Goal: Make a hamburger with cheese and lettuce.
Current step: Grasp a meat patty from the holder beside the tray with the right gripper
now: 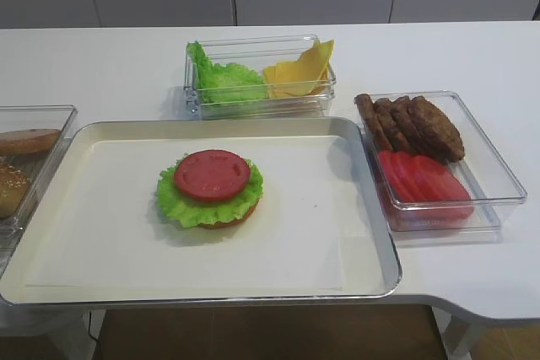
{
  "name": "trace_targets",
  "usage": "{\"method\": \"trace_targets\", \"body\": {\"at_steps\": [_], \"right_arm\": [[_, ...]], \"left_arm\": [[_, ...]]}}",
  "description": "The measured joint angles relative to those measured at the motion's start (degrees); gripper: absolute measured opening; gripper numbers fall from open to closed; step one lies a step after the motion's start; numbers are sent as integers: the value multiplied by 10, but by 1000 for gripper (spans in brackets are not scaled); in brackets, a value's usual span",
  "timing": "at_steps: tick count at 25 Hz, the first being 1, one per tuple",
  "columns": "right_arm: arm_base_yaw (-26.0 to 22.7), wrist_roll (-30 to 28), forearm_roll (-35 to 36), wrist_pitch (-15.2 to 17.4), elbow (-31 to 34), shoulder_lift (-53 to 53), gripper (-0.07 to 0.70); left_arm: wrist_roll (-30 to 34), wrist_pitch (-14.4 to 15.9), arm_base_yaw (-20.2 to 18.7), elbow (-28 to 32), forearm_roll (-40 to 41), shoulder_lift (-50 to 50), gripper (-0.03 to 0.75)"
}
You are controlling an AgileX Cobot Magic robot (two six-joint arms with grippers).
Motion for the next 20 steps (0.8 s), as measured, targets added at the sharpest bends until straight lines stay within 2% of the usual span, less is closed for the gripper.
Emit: {"method": "trace_targets", "body": {"at_steps": [20], "right_arm": [[0, 0, 2, 0, 0, 0, 447]], "left_arm": [[0, 0, 0, 0, 0, 0, 484]]}}
